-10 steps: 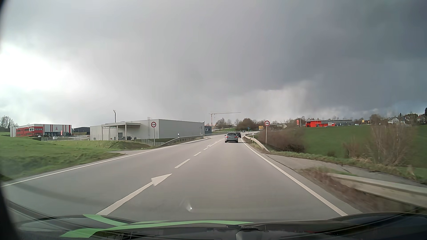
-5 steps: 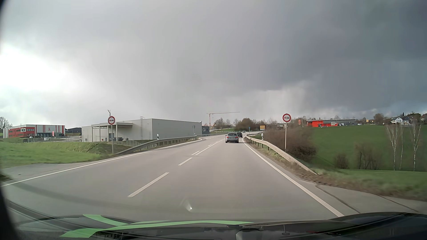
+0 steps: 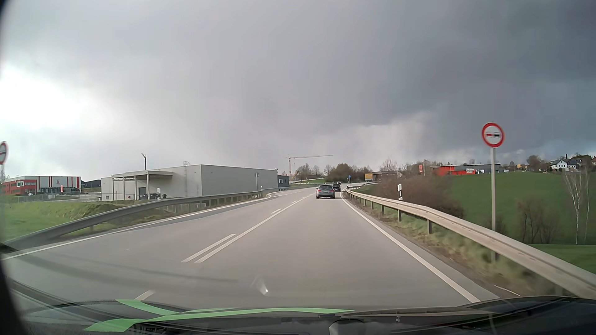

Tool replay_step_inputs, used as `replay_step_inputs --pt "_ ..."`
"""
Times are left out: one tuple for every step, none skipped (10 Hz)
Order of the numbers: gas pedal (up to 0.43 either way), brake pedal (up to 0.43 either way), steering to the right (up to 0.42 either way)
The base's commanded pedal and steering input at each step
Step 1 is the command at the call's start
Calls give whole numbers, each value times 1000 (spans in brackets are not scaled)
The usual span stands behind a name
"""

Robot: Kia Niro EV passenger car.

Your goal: Follow the waypoints while adhering to traffic rules and regulations

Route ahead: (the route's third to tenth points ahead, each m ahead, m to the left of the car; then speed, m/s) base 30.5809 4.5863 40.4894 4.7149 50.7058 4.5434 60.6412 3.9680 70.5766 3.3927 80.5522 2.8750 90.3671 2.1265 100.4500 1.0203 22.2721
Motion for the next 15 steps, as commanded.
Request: replay_step_inputs --pt "177 0 0" --pt "177 0 0" --pt "177 0 2" --pt "177 0 3" --pt "177 0 3" --pt "177 0 3" --pt "177 0 3" --pt "177 0 4" --pt "177 0 4" --pt "177 0 3" --pt "177 0 3" --pt "177 0 3" --pt "177 0 3" --pt "177 0 3" --pt "177 0 3"
